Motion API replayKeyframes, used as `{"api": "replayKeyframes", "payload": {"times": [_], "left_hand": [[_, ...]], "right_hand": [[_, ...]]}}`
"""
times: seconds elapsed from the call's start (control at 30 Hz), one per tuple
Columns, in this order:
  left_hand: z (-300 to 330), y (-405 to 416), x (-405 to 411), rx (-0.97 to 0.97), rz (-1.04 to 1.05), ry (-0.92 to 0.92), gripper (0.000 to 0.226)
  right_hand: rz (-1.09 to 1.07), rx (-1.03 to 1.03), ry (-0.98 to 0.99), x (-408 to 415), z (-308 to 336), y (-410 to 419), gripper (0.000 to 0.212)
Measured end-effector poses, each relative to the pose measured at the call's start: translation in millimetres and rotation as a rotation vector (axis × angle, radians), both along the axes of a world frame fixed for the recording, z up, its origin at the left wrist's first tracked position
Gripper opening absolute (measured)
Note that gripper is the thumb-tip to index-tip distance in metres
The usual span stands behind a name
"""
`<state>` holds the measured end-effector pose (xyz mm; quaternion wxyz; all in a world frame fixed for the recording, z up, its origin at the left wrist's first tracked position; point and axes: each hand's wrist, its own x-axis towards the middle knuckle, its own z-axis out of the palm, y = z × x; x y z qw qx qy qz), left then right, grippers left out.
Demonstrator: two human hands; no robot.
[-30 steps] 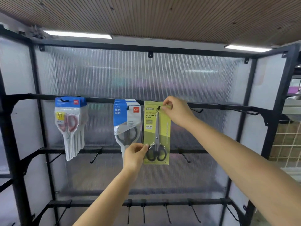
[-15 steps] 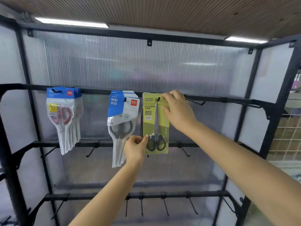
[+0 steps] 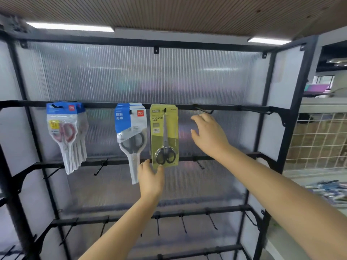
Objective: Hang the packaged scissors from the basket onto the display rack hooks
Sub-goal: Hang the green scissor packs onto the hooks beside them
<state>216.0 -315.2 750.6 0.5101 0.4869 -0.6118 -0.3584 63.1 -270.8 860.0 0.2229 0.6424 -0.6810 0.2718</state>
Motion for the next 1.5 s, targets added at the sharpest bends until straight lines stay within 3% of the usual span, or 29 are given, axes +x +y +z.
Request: {"api": "replayKeyframes", "payload": {"times": [0.17, 0.4, 0.63, 0.93, 1.07, 1.27, 1.5], "left_hand": [[-2, 33, -17, -0.104, -0.055, -0.158, 0.041], [-16, 98, -105, -0.289, -0.444, -0.447, 0.036], [-79, 189, -183, -0.280, -0.812, -0.531, 0.024], [-268, 275, -201, -0.204, -1.225, -0.923, 0.034], [-364, 292, -186, -0.072, -1.379, -1.074, 0.035], [-510, 284, -142, -0.004, -1.432, -1.277, 0.007], [-652, 259, -88, 0.090, -1.505, -1.518, 0.022]], "right_hand": [[-0.077, 0.065, -0.048, -12, -21, 45, 0.039], [-0.291, 0.197, -0.081, -62, -71, 141, 0.043], [-0.607, 0.274, -0.254, -110, -163, 259, 0.040], [-0.936, 0.503, -0.692, -87, -362, 380, 0.039], [-1.026, 0.600, -0.928, -47, -467, 418, 0.041], [-1.135, 0.720, -1.252, 22, -617, 450, 0.037], [-1.157, 0.818, -1.523, 71, -747, 435, 0.037]]}}
